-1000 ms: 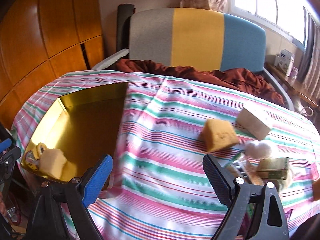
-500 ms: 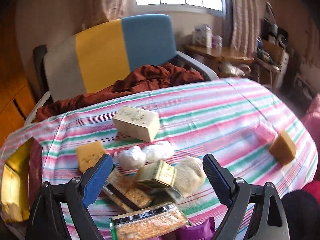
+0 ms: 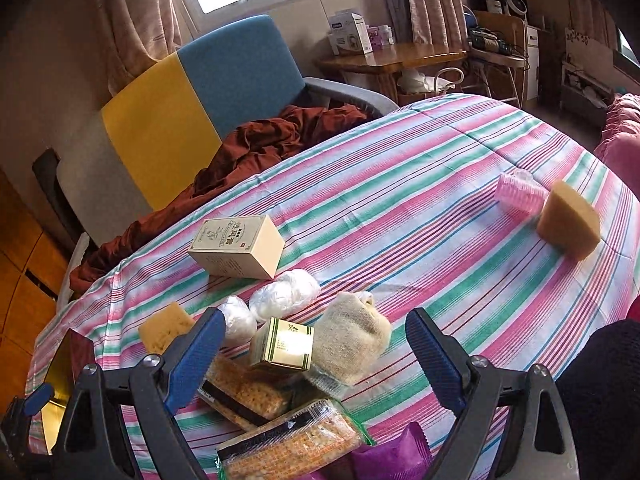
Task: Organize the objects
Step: 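Move the left tool to the second yellow sponge and grasp it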
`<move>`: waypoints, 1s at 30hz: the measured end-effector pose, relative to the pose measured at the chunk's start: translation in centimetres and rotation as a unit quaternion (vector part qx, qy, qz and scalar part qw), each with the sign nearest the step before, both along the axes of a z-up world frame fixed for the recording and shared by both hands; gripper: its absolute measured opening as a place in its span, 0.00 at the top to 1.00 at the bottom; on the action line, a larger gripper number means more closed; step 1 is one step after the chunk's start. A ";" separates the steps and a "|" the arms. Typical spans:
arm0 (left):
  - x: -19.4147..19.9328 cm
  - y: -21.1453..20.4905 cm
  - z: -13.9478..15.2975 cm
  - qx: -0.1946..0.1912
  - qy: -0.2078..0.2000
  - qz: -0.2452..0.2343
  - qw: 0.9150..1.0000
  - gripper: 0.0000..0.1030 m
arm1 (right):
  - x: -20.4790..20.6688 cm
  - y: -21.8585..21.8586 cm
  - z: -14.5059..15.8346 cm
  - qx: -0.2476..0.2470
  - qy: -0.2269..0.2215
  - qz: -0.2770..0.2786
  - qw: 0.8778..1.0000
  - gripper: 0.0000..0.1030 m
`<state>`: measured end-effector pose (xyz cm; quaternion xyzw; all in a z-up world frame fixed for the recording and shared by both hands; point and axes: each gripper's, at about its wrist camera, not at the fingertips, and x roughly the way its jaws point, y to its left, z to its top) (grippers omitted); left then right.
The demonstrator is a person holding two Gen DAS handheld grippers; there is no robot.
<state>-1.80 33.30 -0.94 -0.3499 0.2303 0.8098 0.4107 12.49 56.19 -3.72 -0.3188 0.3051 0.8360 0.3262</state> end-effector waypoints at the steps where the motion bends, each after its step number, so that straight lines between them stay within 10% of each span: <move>1: -0.2 1.1 -0.4 -0.010 0.004 -0.008 1.000 0.00 | 0.1 0.1 0.0 -0.003 0.004 -0.001 1.000 0.09; 18: -4.0 11.6 -6.4 -0.093 -0.002 -0.107 0.990 0.01 | 0.4 1.4 -0.9 -0.053 0.031 -0.004 0.998 0.09; 24: -4.6 12.6 -7.8 -0.090 -0.049 -0.117 0.988 0.39 | 0.3 1.5 -1.0 -0.056 0.027 -0.005 0.998 0.09; 30: -3.4 10.1 -7.6 -0.058 -0.062 -0.071 0.994 0.46 | 0.3 1.6 -1.2 -0.060 0.025 -0.005 0.998 0.09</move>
